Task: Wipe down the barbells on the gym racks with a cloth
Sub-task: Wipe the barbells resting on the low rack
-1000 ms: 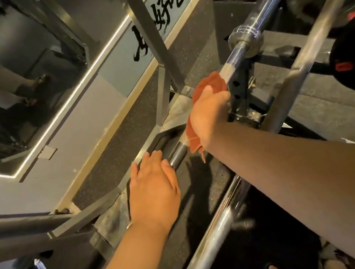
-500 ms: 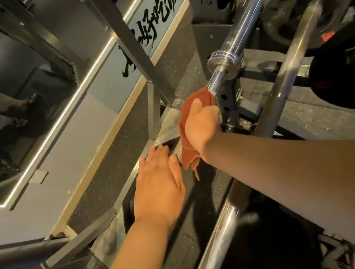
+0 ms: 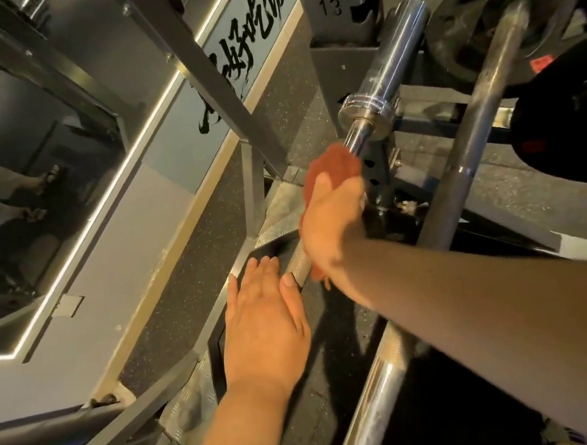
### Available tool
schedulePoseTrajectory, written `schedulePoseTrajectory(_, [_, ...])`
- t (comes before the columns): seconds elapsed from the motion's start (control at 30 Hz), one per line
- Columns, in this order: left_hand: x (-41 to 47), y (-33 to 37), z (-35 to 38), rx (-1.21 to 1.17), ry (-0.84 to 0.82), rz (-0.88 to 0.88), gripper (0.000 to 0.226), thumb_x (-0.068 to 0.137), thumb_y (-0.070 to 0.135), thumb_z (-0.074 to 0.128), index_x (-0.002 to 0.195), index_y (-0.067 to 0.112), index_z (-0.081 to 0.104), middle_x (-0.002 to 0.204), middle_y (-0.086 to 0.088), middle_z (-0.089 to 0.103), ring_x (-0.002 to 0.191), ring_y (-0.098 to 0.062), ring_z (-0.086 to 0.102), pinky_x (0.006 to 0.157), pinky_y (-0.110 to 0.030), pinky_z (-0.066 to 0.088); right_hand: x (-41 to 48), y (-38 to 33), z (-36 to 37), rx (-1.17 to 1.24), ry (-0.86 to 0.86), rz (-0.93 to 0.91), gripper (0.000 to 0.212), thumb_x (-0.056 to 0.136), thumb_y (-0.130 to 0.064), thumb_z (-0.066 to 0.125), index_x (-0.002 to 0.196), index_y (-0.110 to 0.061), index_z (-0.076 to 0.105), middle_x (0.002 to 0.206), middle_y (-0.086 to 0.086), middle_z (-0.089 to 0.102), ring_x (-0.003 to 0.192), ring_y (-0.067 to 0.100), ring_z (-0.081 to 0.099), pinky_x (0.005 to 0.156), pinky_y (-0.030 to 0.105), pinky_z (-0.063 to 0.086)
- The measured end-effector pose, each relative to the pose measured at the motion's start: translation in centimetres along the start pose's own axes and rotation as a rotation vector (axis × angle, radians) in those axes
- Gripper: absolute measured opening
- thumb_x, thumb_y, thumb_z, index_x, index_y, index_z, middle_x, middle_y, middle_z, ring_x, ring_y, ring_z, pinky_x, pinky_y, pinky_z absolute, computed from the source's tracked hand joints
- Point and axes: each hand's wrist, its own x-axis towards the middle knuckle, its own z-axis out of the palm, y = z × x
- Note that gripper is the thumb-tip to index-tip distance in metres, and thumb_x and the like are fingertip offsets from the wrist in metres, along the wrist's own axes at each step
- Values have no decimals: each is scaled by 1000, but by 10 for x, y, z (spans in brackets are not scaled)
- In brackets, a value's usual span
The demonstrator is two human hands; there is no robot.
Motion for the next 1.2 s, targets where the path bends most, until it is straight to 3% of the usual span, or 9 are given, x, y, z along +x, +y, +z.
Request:
schedulePoseTrajectory(0.2, [-1, 4, -5, -36, 11, -9, 69, 105, 50, 5, 152, 16, 41, 156, -4, 44, 152, -15, 26, 128, -38, 10, 24, -19, -11, -230, -52, -252, 36, 105, -11, 39, 135, 5, 48, 136, 19, 51, 125, 38, 51, 96, 34, 43])
schedulePoseTrajectory(0.37, [-1, 3, -6, -70, 14, 2, 68, 105, 49, 5, 153, 16, 39, 157, -5, 42, 152, -17, 26, 128, -34, 8, 51, -34, -3, -115, 87, -164, 45, 108, -40, 40, 144, -13, 44, 137, 12, 56, 121, 30, 59, 81, 28, 44])
schedulePoseTrajectory(0.5, [-1, 0, -4, -97, 15, 12, 68, 104, 50, 6, 155, 15, 36, 160, -6, 38, 153, -18, 22, 127, -30, 5, -11, 1, -3, -59, -17, -41, 34, 109, -33, 45, 135, -11, 41, 114, 4, 61, 105, 19, 64, 69, 6, 42])
schedulePoseTrajectory(0.63, [-8, -11, -2, -86, 11, 37, 55, 109, 43, 24, 158, 17, 30, 163, -4, 32, 155, -16, 15, 126, -30, -2, -69, 40, 3, -116, -159, -149, 38, 106, -15, 43, 138, 5, 36, 130, 20, 49, 110, 36, 54, 82, 25, 40])
schedulePoseTrajectory(0.8, [-59, -33, -8, -34, 44, -29, 75, 102, 54, 1, 154, 15, 38, 159, -6, 40, 153, -18, 23, 128, -40, 9, -44, 3, -21, -116, -178, 81, 52, 111, -37, 32, 152, -5, 27, 145, 13, 49, 133, 28, 51, 91, 27, 37])
schedulePoseTrajectory(0.97, [-120, -75, -7, -3, 34, -135, 78, 104, 55, -3, 152, 15, 44, 159, -3, 40, 153, -15, 23, 127, -44, 15, -23, -7, -5, 149, -10, 51, 44, 110, -26, 42, 148, -6, 35, 132, 11, 55, 126, 25, 55, 99, 31, 42])
schedulePoseTrajectory(1.07, [-146, -90, -4, 11, 49, -198, 73, 106, 51, 1, 150, 15, 47, 157, -4, 43, 152, -16, 26, 127, -44, 16, -67, 33, 8, -14, -6, -147, 37, 108, -20, 43, 141, -2, 40, 123, 16, 54, 96, 24, 55, 79, 28, 47])
schedulePoseTrajectory(1.13, [-149, -94, -1, -17, 62, -227, 70, 107, 48, 5, 149, 13, 49, 156, -6, 45, 151, -17, 28, 127, -41, 15, -107, 66, 15, -107, -89, -165, 34, 108, -17, 43, 138, -2, 37, 112, 18, 55, 96, 32, 56, 74, 18, 43])
schedulePoseTrajectory(1.2, [-146, -99, 3, -32, 54, -241, 63, 108, 44, 12, 149, 13, 48, 157, -6, 44, 152, -17, 26, 128, -36, 10, -155, 90, 22, -154, -297, 78, 35, 110, -22, 42, 138, -6, 30, 105, 1, 49, 97, 22, 56, 65, -3, 35])
